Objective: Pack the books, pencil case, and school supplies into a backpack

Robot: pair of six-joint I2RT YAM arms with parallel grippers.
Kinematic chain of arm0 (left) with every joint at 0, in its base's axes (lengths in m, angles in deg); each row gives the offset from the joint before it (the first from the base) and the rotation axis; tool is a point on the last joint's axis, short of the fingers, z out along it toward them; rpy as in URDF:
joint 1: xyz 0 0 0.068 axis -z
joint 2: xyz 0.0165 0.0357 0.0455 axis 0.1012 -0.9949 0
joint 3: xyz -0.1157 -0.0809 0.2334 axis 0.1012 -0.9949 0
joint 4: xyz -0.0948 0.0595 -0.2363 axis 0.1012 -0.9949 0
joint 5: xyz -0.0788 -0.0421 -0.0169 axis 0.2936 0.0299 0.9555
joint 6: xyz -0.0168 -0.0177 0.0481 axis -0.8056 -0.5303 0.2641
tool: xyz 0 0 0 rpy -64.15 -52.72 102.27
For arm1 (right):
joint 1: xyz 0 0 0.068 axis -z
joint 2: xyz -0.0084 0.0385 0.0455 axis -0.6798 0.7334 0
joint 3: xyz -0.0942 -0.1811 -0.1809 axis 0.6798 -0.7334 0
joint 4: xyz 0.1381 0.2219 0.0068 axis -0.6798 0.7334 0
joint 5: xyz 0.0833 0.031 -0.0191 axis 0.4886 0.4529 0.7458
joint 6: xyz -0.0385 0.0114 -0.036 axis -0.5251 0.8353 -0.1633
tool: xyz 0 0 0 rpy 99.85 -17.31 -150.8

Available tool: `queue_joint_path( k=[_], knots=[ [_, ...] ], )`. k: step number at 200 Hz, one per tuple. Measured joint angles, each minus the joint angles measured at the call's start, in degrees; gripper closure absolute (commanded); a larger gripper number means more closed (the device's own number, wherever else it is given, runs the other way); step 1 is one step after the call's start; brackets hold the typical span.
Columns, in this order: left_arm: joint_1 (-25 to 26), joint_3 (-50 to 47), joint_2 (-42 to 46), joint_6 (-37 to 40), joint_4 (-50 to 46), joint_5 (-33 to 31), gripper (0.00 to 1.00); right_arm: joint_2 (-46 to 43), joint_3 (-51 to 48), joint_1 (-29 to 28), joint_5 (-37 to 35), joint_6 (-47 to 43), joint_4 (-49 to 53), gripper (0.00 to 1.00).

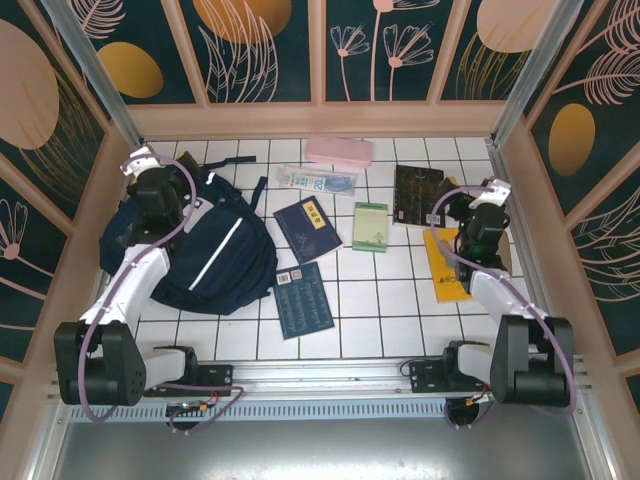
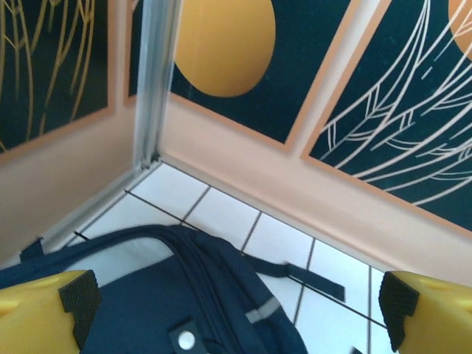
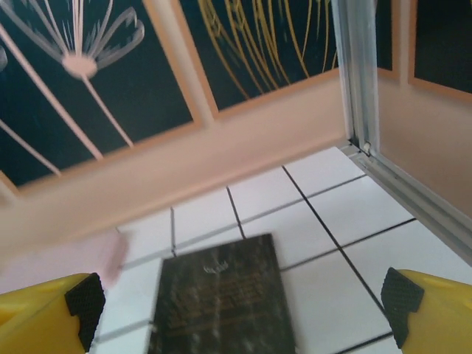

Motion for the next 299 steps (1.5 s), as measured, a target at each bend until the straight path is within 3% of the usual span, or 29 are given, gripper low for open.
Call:
queue_joint_path(
  k=[27,63,106,162,227,277,299],
  knots=[
    [0.02,2.32,-1.33,-5.62,-8.46,4.83,0.12,-0.68,4.48,0.63,0.68,7.67,7.06,0.01],
    [1.53,4.46,-7.17,-11.78,-16.04,8.55,0.17,3.1,13.14,-0.52,3.76,12.17,18.16,0.01],
    [6.95,15.82,-20.74,-14.43,-24.35,9.03,0.28,4.59,17.14,-10.67,2.51,11.54,25.9,0.01],
    [8.13,30.29,-37.81,-16.09,-32.68,5.99,0.29,4.59,17.33,-19.56,-0.2,10.62,30.6,0.01],
    [8.5,38.34,-47.23,-17.18,-41.68,-0.02,0.34,4.59,17.35,-25.94,-2.86,10.21,33.05,0.01],
    [8.74,41.13,-49.96,-15.08,-42.86,-0.66,0.72,7.85,19.52,-29.9,-2.05,8.68,34.16,0.01],
    [8.96,41.22,-50.45,-13.11,-42.45,-0.76,0.75,10.86,21.29,-31.21,-0.02,7.82,34.34,0.01]
  ],
)
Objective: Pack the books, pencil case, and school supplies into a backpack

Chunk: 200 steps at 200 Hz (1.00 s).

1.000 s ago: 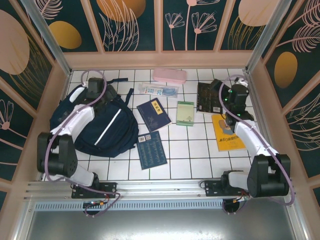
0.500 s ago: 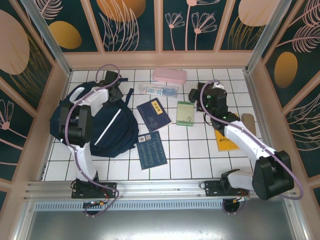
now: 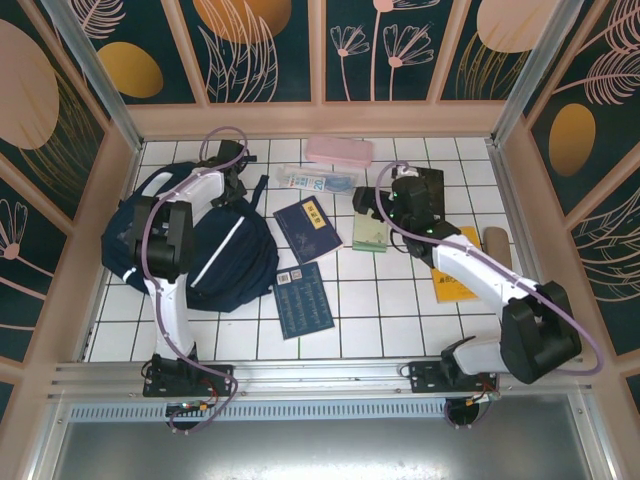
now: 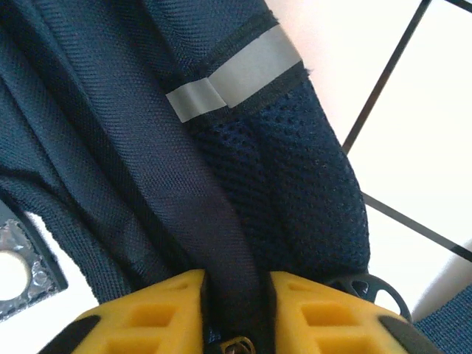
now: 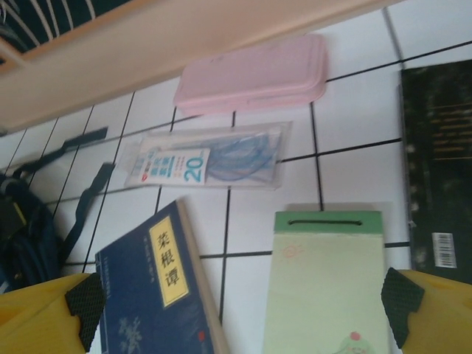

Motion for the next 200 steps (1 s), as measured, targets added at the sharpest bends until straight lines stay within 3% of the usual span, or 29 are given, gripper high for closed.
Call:
queue_joint_path(
  k=[13,59,90,119,143,171,200],
  knots=[
    [0.39,0.02,-0.02,0.87,0.46,0.15,0.79,1.75,0.98,-0.81,1.18,-0.42,0.04,0.01],
    [3.56,-1.64,1.22,3.52,4.07,3.41,0.78,12.83,9.33,-6.34,5.81,-2.78,0.13,0.03],
    [4.57,-5.44,5.53,4.15,5.11,6.51,0.53,22.58,17.55,-9.64,9.99,-3.45,0.52,0.1],
    [4.68,-7.82,11.02,4.09,4.22,6.54,0.5,30.49,23.96,-11.58,13.14,-4.44,1.51,0.22],
    [4.31,-11.82,18.01,3.45,2.86,4.22,0.5,36.2,29.44,-12.26,16.22,-4.68,2.56,0.23],
    [1.27,-18.45,25.66,1.99,2.08,1.55,0.5,41.59,34.77,-12.79,18.8,-4.72,3.78,0.24],
    [-6.08,-26.64,30.69,0.24,0.76,-0.74,0.51,47.3,40.59,-14.01,20.65,-4.74,5.35,0.24]
  ],
)
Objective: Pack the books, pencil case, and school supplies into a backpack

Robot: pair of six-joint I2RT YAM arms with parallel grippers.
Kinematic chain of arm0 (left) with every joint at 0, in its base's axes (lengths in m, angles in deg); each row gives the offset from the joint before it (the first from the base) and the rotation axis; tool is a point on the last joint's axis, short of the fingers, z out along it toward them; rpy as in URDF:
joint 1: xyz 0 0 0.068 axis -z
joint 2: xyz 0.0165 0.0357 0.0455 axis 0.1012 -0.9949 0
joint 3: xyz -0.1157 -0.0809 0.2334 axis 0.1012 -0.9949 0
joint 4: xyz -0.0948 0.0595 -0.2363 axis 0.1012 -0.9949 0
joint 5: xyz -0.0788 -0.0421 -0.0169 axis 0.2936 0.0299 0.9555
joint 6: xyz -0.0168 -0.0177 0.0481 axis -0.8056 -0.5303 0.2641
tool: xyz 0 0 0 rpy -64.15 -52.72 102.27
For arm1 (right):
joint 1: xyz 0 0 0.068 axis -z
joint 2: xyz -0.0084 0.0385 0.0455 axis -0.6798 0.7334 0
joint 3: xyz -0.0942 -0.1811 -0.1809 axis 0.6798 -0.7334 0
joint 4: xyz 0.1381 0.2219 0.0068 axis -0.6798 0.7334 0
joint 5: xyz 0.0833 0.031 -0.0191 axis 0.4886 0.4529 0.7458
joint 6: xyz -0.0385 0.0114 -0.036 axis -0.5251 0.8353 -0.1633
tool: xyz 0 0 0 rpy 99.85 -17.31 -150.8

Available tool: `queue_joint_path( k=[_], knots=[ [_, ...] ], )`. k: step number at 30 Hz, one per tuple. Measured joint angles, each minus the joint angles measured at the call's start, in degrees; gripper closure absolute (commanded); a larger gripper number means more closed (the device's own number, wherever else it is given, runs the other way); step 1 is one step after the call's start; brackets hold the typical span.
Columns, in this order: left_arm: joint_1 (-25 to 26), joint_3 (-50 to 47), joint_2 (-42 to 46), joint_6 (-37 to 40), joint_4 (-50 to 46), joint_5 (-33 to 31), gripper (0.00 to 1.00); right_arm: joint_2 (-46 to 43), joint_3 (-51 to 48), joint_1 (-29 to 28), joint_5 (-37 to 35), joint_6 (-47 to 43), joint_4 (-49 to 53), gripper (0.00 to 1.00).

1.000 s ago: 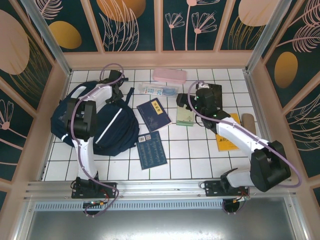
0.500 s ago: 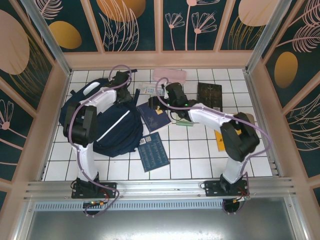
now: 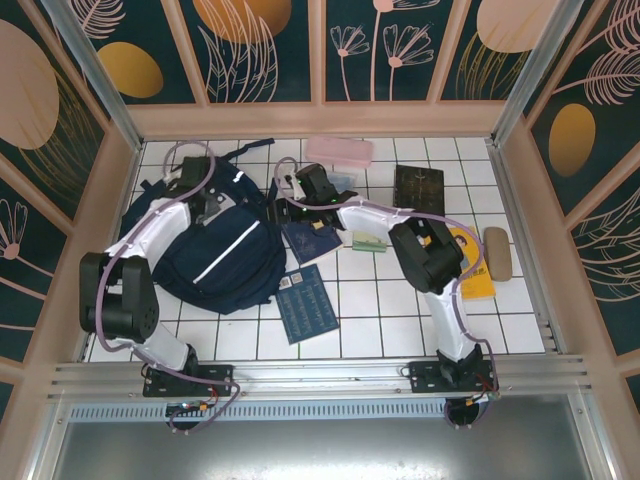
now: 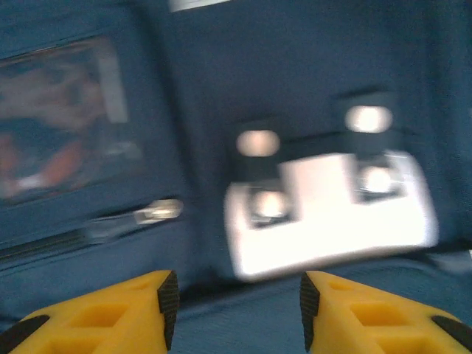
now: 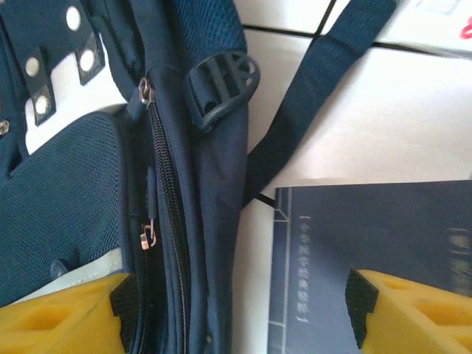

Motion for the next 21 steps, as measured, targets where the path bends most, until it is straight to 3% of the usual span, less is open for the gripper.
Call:
queue_joint_path(
  k=[3,7,10,11,12,21],
  knots=[
    [-3.58,-4.22,1.53,-0.9,-0.81,-1.09,0.51,3.34,3.23,-0.96,1.07,0.0,1.4,0.27],
    [-6.05,-8.17,2.21,-2.29,-1.38,-1.27,0.52,6.97,6.78,-1.46,2.73,-0.13,2.75,0.43],
    [-6.69,-10.58,2.03,-2.75,-1.2,-1.33,0.53,7.76,8.11,-1.49,4.37,0.17,3.23,0.71],
    [-6.82,-11.17,1.7,-2.84,-0.94,-1.4,0.54,7.76,8.17,-1.57,4.63,0.22,3.23,0.9],
    [-6.95,-11.5,1.36,-2.86,-0.46,-1.4,0.55,7.76,8.24,-1.68,5.2,0.15,3.19,1.0],
    [-7.28,-7.76,-6.84,-2.71,3.52,-2.19,0.58,4.17,5.44,-1.86,6.32,0.04,2.86,1.0]
  ],
)
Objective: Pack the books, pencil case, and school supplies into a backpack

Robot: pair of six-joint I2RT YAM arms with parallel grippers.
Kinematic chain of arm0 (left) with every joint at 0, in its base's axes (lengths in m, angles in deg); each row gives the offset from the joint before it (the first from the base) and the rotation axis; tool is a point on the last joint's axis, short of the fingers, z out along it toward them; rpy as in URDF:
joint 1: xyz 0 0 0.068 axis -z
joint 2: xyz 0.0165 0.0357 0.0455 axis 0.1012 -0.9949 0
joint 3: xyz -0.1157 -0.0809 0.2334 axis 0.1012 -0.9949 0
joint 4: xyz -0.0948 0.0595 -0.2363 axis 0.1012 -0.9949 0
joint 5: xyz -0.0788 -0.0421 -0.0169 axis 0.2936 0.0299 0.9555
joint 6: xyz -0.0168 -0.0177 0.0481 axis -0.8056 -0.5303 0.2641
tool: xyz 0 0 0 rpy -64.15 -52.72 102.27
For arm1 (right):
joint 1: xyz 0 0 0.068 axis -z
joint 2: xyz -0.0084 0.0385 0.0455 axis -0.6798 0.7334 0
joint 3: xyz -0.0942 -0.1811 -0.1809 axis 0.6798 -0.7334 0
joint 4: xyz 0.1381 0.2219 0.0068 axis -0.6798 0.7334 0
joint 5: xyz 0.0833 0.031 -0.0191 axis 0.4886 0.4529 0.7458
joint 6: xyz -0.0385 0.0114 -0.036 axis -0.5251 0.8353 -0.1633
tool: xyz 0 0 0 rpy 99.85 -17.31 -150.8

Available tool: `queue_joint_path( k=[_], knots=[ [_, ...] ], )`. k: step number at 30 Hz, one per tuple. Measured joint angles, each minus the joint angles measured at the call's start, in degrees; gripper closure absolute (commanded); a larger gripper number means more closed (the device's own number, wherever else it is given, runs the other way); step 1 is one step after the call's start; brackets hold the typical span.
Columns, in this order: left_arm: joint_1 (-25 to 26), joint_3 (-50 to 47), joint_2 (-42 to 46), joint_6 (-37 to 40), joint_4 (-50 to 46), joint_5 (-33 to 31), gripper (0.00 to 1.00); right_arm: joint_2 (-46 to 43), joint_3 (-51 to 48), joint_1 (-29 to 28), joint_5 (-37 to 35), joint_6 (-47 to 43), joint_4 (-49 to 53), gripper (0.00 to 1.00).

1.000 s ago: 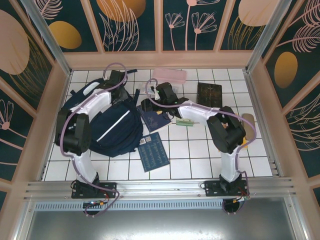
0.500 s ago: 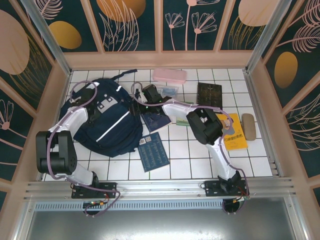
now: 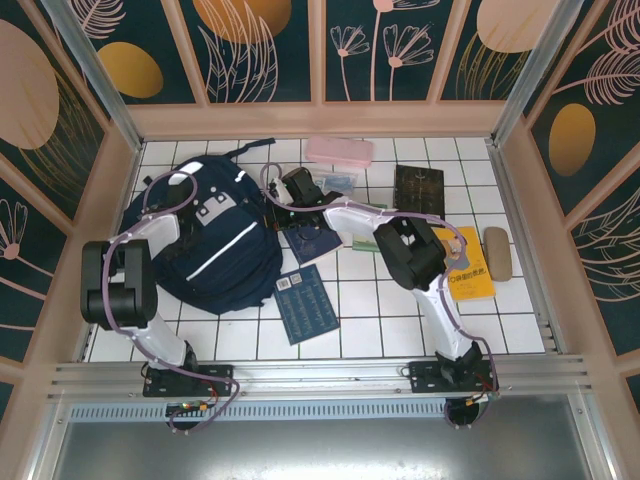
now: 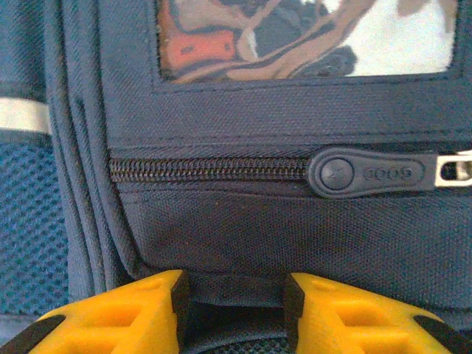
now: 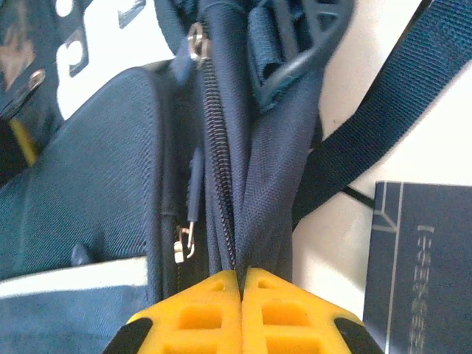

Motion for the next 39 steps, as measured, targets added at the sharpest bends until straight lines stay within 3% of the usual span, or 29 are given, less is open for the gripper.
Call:
queue_joint_path(
  k=[8,18,22,24,31,39],
  knots=[
    [0.24,10.99,-9.35,2.32,0.85,-0.07,0.59,-7.15,-5.31,-1.68,2.34,0.0,0.55,1.0],
    [-0.52,23.78,-18.34,6.49,-0.37,3.48,0.58,-5.46,-1.73,-8.2,3.21,-0.98,4.61,1.0],
    [-1.31,25.64,-19.3,7.54,1.46,6.64,0.54,-1.2,4.07,-10.19,4.59,-2.49,8.24,0.64],
    [-1.31,25.44,-19.08,8.09,2.25,7.78,0.52,-0.98,3.93,-10.64,5.4,-2.78,8.79,0.57],
    [-0.46,18.64,-11.39,9.49,2.93,13.66,0.45,-4.79,-2.99,-9.66,5.22,-2.82,6.12,0.5],
    [4.35,10.78,1.38,10.56,0.72,16.57,0.45,-17.27,-14.53,-3.54,0.57,-0.74,0.24,0.45]
  ],
)
